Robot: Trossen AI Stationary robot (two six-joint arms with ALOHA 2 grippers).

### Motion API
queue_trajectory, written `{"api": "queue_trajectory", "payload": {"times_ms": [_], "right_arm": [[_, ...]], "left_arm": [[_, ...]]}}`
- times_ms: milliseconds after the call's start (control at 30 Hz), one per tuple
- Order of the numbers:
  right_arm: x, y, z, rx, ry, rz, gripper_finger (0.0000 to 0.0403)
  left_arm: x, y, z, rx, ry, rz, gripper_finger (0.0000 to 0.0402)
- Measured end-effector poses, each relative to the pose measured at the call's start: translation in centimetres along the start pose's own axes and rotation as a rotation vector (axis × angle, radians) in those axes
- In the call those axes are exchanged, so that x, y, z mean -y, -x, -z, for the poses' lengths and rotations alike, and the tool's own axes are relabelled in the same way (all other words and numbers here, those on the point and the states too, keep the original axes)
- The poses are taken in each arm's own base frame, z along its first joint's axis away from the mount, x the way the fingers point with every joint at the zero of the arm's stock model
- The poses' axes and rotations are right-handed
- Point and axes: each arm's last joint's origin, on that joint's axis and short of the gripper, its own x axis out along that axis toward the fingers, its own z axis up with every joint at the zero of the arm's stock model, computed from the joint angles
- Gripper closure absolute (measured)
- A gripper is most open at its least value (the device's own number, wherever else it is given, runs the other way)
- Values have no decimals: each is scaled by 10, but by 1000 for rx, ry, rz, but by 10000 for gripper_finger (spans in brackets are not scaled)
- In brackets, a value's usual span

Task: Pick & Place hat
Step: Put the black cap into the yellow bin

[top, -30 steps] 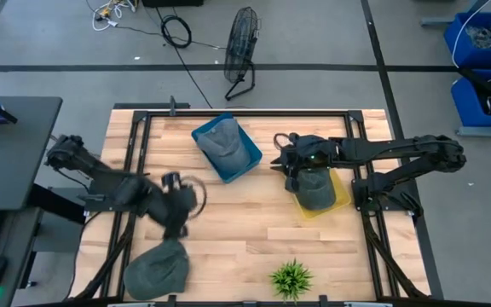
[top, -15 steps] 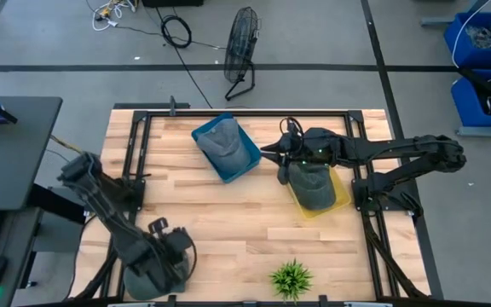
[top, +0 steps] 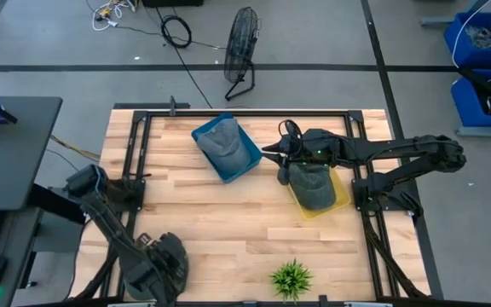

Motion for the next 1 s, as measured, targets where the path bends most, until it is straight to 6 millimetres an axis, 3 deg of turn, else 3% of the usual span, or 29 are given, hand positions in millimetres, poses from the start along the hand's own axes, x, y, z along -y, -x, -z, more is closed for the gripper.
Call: {"api": "queue_trajectory", "payload": {"times_ms": [267, 467, 733, 867, 1000], "right_arm": [[0, 0, 2, -19, 10, 0, 326], [0, 0, 2, -19, 32, 0, 326], [0, 0, 3, -25, 33, -11, 326], [0, 0, 3, -26, 34, -10, 326], [0, 0, 2, -25, 70, -10, 326]], "left_arm": [[-6, -21, 22, 42, 62, -206, 209], [1, -28, 28, 51, 131, -142, 209], [-13, -74, 28, 77, 140, -150, 212], [-17, -89, 28, 67, 79, -138, 253], [-17, -95, 21, 59, 67, -133, 336]]}}
